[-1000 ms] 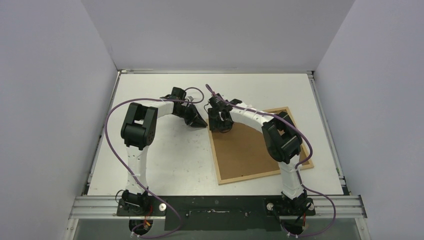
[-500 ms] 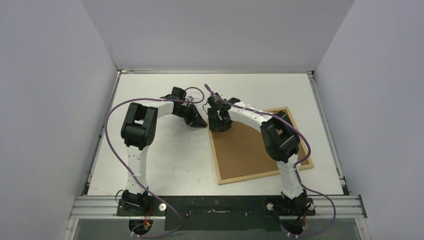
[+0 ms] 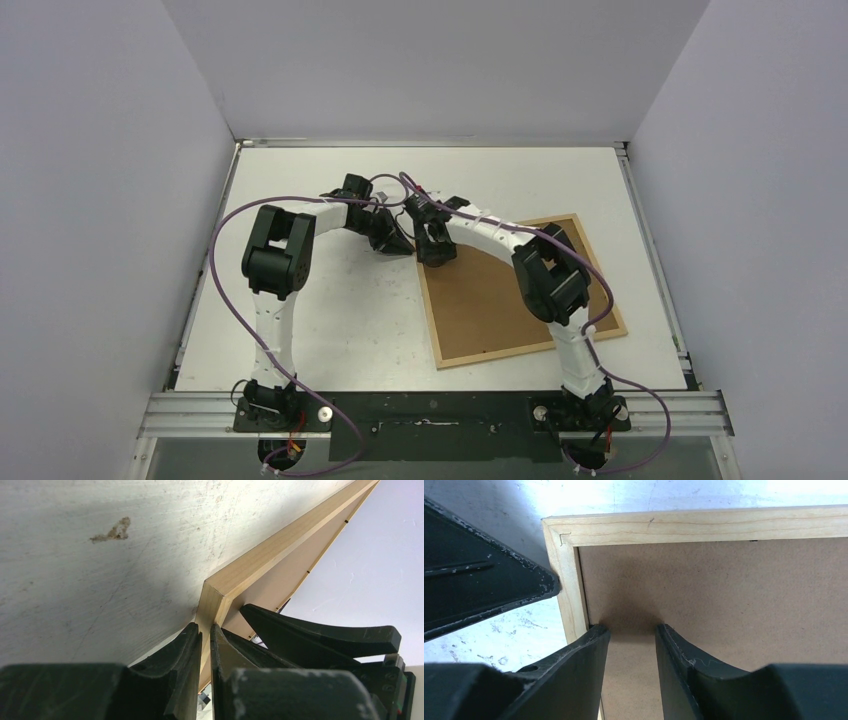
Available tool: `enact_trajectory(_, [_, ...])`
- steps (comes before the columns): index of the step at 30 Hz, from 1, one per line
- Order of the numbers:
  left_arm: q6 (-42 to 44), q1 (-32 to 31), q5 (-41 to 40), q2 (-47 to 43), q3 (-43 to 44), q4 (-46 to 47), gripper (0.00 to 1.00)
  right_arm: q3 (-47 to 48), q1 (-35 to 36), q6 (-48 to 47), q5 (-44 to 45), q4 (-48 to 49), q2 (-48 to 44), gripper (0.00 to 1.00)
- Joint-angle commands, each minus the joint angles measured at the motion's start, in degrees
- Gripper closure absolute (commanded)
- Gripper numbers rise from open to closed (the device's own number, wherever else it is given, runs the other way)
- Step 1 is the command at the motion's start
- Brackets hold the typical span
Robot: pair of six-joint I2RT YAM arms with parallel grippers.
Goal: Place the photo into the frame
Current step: Install the photo frame at the center of the board.
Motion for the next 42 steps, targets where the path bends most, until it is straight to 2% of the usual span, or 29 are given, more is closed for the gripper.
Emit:
enact_trajectory(1, [4.1, -0.8, -11.2, 4.7, -3.8, -9.0, 0.91, -4.9, 1.8, 1.1, 2.6, -1.5, 9.8, 0.61])
enact_trajectory(8, [4.1, -0.8, -11.1, 4.3, -4.1, -9.1, 0.91, -7.3, 1.8, 1.8, 2.0, 1.3, 8.3, 0.62])
enact_trajectory(12, [4.0, 0.1, -9.4, 3.1, -3.6, -9.2, 0.91, -9.3, 1.0, 2.2, -1.8, 7.2, 1.6, 0.61])
enact_trajectory(17, [4.8, 2.2, -6.1, -1.3, -1.6, -7.8, 0.90, -6.5, -0.7, 3.6, -2.2, 9.5, -7.9, 0.56])
enact_trajectory(23, [7.7, 5.1, -3.4, -2.4, 6.1, -8.9, 0.82, -7.5, -4.6, 6.5, 2.0, 5.6, -17.8, 0.52])
enact_trajectory(28, [14.9, 5.7, -2.0, 0.6, 18.1, -11.1, 0.68, -14.7, -11.0, 7.4, 4.9, 1.5, -25.8, 0.50])
enact_trajectory(34, [22.2, 4.0, -1.8, 7.5, 28.5, -9.9, 0.49, -24.5, -18.3, 8.0, 10.7, -8.7, -38.5, 0.24])
enact_trajectory(38, [23.6, 2.4, -1.0, 9.9, 30.3, -6.9, 0.41, -32.3, -26.6, 9.1, 9.4, -13.0, -45.2, 0.16])
enact_trajectory(42, [24.3, 1.0, 1.1, 11.1, 28.5, -3.5, 0.38, -36.9, -37.0, 8.1, 8.7, -13.9, -48.4, 0.13])
